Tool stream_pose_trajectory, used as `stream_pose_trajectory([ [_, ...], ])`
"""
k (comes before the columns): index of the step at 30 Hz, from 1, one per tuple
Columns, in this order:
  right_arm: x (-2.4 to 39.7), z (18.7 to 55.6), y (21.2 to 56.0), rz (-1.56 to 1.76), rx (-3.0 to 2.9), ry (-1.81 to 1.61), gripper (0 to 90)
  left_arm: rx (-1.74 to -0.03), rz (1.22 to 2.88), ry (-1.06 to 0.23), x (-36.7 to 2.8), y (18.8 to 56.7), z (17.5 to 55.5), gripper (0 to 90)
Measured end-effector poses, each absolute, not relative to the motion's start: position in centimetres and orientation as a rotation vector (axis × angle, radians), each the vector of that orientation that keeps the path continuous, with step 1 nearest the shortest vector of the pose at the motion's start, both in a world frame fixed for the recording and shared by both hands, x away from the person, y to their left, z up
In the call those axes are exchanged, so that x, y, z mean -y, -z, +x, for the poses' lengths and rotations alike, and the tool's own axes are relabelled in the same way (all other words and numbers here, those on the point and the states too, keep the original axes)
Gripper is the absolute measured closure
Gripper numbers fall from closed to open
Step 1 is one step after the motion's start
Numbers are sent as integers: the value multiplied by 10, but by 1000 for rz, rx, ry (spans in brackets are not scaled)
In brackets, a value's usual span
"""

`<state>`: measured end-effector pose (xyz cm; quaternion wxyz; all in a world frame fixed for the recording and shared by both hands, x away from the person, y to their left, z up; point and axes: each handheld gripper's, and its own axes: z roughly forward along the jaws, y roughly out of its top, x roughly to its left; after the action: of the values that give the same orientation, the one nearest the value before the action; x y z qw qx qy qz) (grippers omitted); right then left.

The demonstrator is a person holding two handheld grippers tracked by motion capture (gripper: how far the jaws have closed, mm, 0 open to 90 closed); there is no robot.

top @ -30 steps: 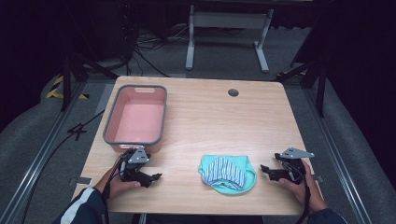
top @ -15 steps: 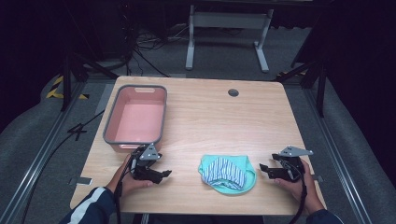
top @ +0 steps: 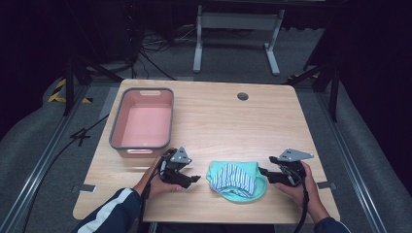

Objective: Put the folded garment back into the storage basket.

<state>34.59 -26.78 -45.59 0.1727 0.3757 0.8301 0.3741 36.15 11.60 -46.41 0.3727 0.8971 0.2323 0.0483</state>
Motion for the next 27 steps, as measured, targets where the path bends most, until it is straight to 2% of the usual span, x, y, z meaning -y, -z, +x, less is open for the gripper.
stream_pose_trajectory([
  [8, 248, 353, 456, 1001, -2405, -1038, 414, -531, 2290, -109, -88, 464, 365, 305],
  [13, 242, 358, 459, 995, -2420, -1022, 418, -524, 2292, -153, -71, 463, 373, 300],
  [18, 239, 359, 463, 984, -2438, -1016, 416, -553, 2293, -163, -76, 467, 380, 294],
  [22, 239, 360, 467, 999, -2451, -1011, 411, -584, 2324, -249, -85, 466, 384, 287],
  [27, 240, 361, 470, 1017, -2463, -1014, 405, -621, 2279, -154, -93, 470, 390, 300],
])
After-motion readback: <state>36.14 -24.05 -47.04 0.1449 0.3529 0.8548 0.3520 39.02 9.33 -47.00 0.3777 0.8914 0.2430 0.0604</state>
